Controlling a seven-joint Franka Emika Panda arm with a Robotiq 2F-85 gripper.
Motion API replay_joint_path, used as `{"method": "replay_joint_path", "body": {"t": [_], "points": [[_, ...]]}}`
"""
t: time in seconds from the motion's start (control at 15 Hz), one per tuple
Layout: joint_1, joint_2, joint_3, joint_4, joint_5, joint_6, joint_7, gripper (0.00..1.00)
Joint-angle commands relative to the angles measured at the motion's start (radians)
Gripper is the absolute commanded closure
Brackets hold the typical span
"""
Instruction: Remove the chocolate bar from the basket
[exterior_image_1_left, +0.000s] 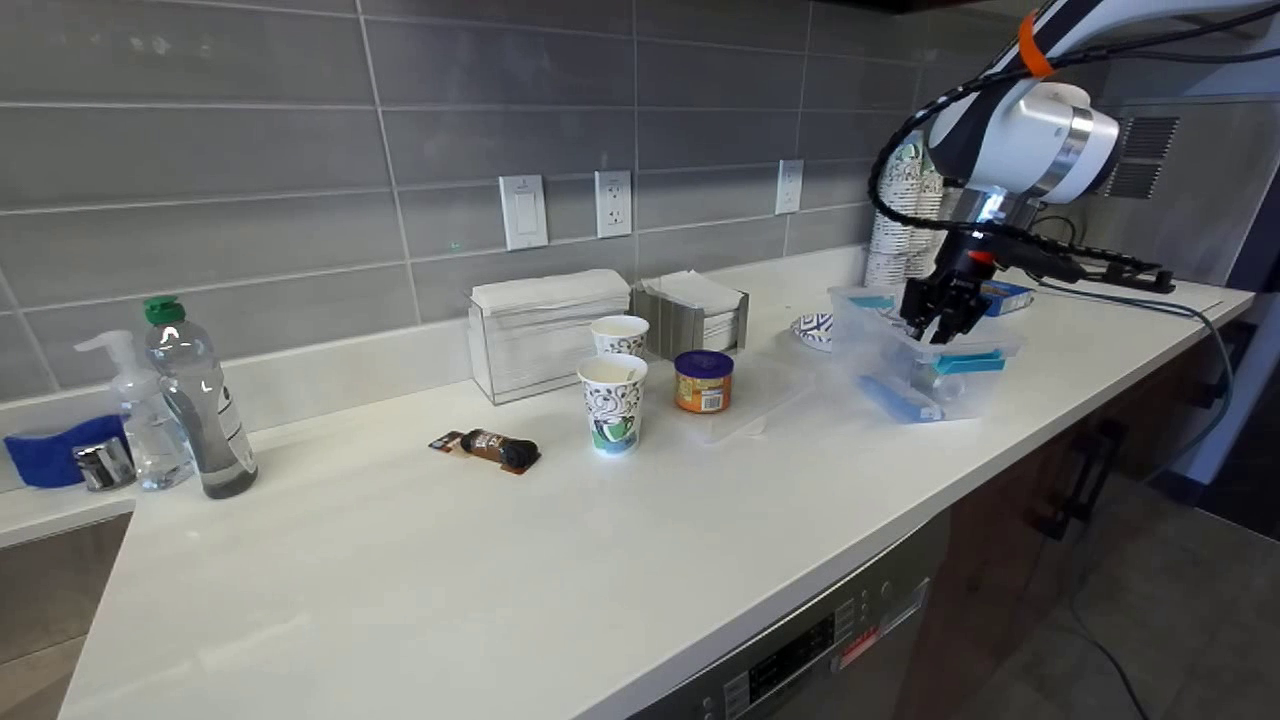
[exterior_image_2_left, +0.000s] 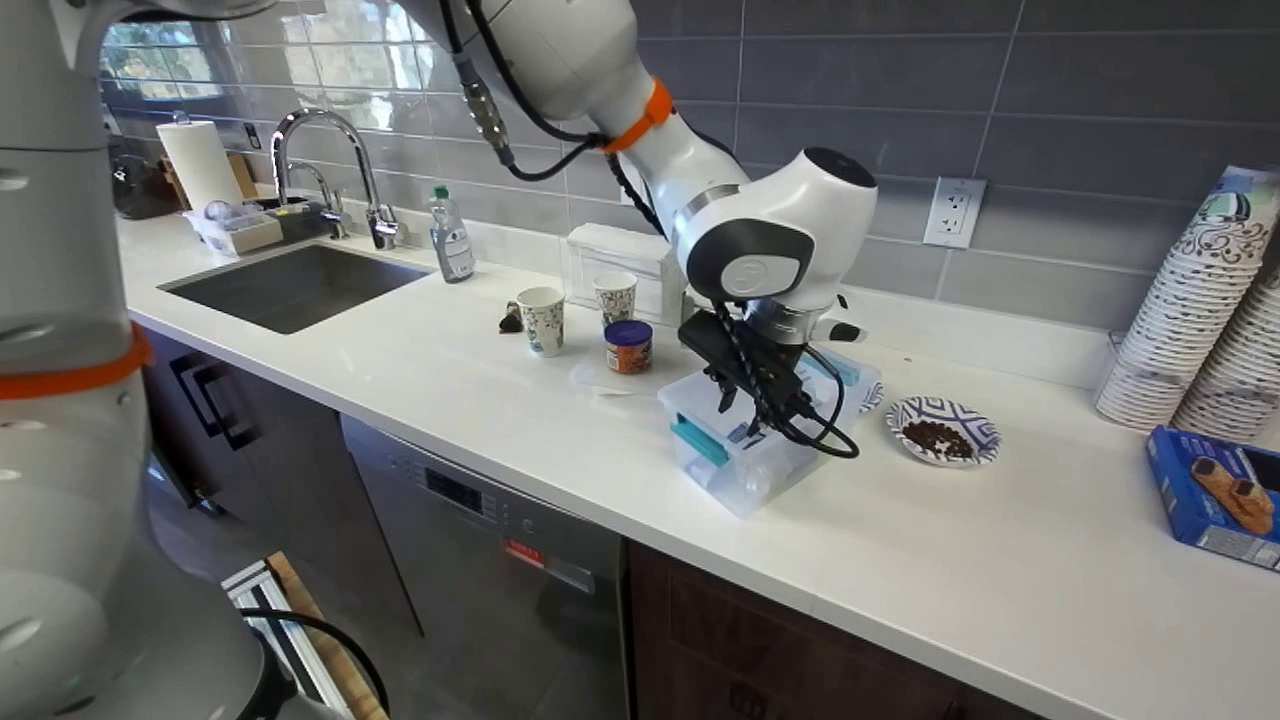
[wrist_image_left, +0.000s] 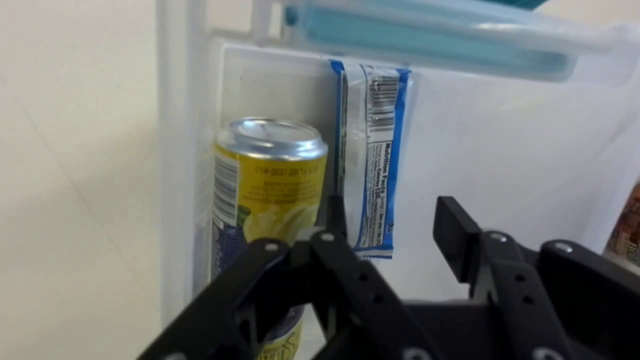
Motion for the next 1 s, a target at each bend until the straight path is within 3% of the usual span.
{"method": "replay_joint_path", "body": {"t": [0.0,0.73,0.93], "points": [[-0.036,0.043,0.03,0.036,0.008,-0.054,0.0,0.55],[-0.036,0.089,0.063,0.029,-0.031,0.011,-0.015,0.73],[-0.027,0.101,0.07,0.024,-0.067,0.055,-0.011,0.72]]}}
